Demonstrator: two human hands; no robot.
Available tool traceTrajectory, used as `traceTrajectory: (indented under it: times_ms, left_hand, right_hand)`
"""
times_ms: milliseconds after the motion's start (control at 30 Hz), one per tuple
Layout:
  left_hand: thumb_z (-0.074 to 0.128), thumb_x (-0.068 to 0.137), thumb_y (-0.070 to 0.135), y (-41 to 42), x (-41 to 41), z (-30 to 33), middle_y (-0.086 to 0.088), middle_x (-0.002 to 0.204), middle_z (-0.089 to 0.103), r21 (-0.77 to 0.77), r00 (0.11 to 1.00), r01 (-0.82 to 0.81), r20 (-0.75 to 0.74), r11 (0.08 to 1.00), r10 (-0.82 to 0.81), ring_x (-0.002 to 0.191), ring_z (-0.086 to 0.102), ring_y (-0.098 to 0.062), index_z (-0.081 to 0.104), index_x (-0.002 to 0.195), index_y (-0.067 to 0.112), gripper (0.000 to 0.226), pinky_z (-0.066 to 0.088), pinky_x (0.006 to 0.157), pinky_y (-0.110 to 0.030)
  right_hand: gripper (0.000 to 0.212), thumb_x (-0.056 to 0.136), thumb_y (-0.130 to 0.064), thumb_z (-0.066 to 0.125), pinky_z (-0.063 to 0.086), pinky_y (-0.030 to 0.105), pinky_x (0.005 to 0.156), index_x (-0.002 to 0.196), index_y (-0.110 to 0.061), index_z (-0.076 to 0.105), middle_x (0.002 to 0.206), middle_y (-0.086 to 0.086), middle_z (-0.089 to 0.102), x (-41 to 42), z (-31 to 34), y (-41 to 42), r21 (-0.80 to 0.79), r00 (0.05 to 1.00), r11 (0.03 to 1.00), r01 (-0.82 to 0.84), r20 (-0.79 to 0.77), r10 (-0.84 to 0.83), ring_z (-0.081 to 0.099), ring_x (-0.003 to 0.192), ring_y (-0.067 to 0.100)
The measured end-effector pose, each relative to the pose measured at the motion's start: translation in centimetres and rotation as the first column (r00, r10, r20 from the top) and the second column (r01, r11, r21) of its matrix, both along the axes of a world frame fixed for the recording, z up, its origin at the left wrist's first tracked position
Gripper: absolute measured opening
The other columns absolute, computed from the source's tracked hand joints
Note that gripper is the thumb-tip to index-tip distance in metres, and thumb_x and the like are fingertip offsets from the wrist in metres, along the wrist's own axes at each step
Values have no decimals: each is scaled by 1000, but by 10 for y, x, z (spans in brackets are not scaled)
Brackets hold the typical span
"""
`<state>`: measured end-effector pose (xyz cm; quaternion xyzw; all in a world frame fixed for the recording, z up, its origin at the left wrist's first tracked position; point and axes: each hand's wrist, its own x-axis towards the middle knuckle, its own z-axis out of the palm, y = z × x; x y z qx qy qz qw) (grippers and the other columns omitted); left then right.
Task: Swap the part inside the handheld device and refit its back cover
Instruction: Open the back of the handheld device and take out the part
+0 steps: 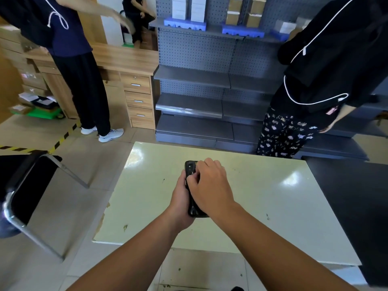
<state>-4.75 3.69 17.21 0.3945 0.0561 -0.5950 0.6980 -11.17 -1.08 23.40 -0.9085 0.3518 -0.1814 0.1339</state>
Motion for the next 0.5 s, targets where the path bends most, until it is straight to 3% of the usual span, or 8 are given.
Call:
traceTrajectory:
  times_ms: [133, 300, 500]
  left_hand:
    - [45, 99, 60, -4, -2, -3, -2, 91, 81, -19, 1000, 0, 5, 1000, 0, 81, 79, -21, 82, 78, 30, 52, 61, 58, -32]
    - [41, 100, 64, -8, -8, -3, -3, 103, 81, -7, 999, 35, 5, 999, -35, 90, 79, -23, 83, 89, 29, 56, 62, 64, -34]
    - [43, 97, 66, -13, -11, 2, -5, 112, 81, -39, 1000, 7, -25, 999, -8, 96, 79, -24, 84, 100, 28, 56, 64, 66, -37]
  right_hand:
    - [23, 95, -26, 48, 45, 35, 91, 106, -13, 63, 102, 2, 59, 0, -1, 4, -4, 1000, 1000, 28, -1, -28, 46, 95, 20]
    - [26, 98, -27, 45, 45, 35, 93, 110, -13, 64, 105, 3, 60, -6, -3, -3, -4, 998, 998, 67, -19, -67, 47, 96, 20]
    - [22, 98, -23, 48, 49, 34, 87, 97, -11, 67, 96, 1, 59, -7, -2, -6, 13, 989, 996, 93, 116, -94, 48, 92, 18]
